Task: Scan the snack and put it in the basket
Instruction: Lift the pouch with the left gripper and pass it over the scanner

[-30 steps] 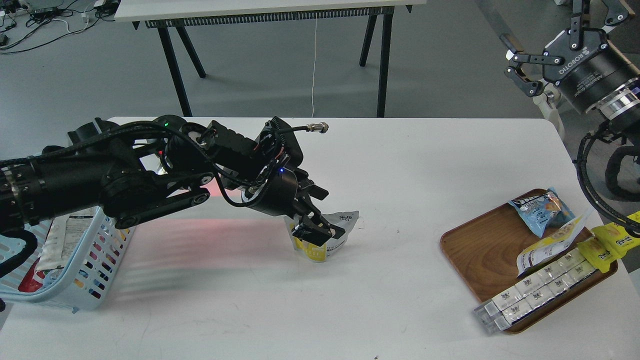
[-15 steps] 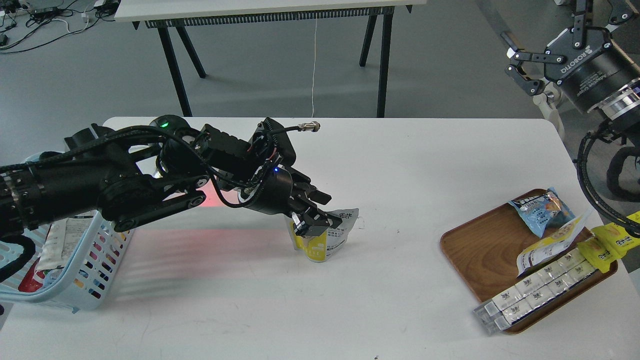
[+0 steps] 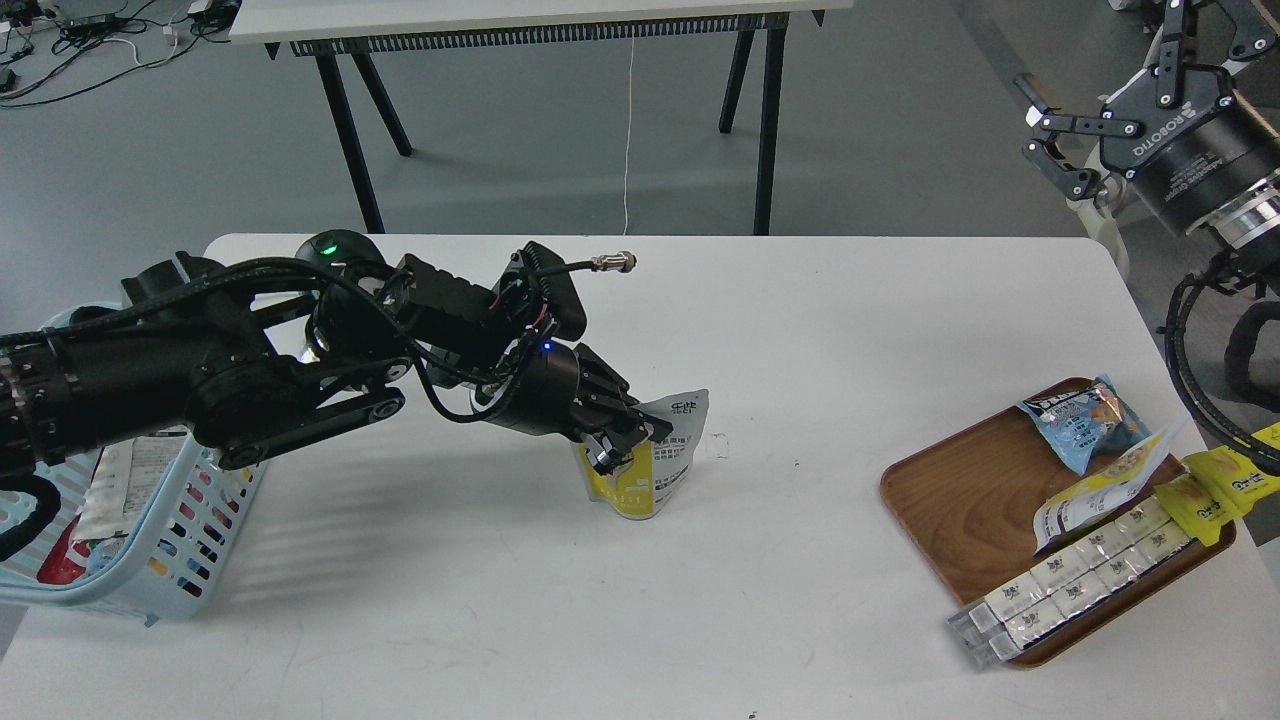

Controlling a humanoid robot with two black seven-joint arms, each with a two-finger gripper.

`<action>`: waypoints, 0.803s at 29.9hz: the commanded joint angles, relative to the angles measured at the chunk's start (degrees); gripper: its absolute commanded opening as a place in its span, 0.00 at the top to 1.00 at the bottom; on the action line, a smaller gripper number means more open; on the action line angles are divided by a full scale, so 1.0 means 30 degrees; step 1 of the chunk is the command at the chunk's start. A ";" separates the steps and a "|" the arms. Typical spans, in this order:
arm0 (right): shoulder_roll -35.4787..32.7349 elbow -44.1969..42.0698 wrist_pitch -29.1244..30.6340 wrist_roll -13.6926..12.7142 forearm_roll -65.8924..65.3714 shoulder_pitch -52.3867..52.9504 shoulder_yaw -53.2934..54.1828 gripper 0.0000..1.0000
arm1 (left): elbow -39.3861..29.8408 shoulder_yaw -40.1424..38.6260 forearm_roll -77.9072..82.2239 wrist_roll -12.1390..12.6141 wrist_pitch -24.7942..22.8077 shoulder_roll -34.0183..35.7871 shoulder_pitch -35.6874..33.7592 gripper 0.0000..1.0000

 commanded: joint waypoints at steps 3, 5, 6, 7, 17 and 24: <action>-0.0005 -0.0005 0.0000 0.0000 -0.0006 -0.0147 -0.0001 0.04 | -0.0045 -0.0362 -0.0054 -0.0002 0.0402 0.0348 0.0077 0.99; -0.0005 -0.0005 0.0000 0.0000 -0.0006 -0.0147 -0.0001 0.04 | -0.0046 -0.0654 -0.0084 -0.0002 0.0402 0.0583 0.0077 0.99; 0.0024 -0.0005 0.0000 0.0000 -0.0006 -0.0147 -0.0001 0.04 | -0.0046 -0.0830 -0.0113 -0.0002 0.0373 0.0671 0.0077 0.99; -0.0005 -0.0005 0.0000 0.0000 -0.0006 -0.0147 -0.0001 0.04 | -0.0046 -0.0977 -0.0113 -0.0002 0.0343 0.0759 0.0048 0.99; 0.0024 0.0024 0.0000 0.0000 -0.0006 -0.0206 -0.0001 0.04 | -0.0016 -0.3875 -0.0318 -0.0002 0.0255 0.2632 0.0048 0.99; 0.0024 0.0053 0.0000 0.0000 -0.0006 -0.0177 0.0057 0.04 | -0.0016 -0.5633 -0.0289 -0.0002 0.0313 0.5561 -0.0011 0.99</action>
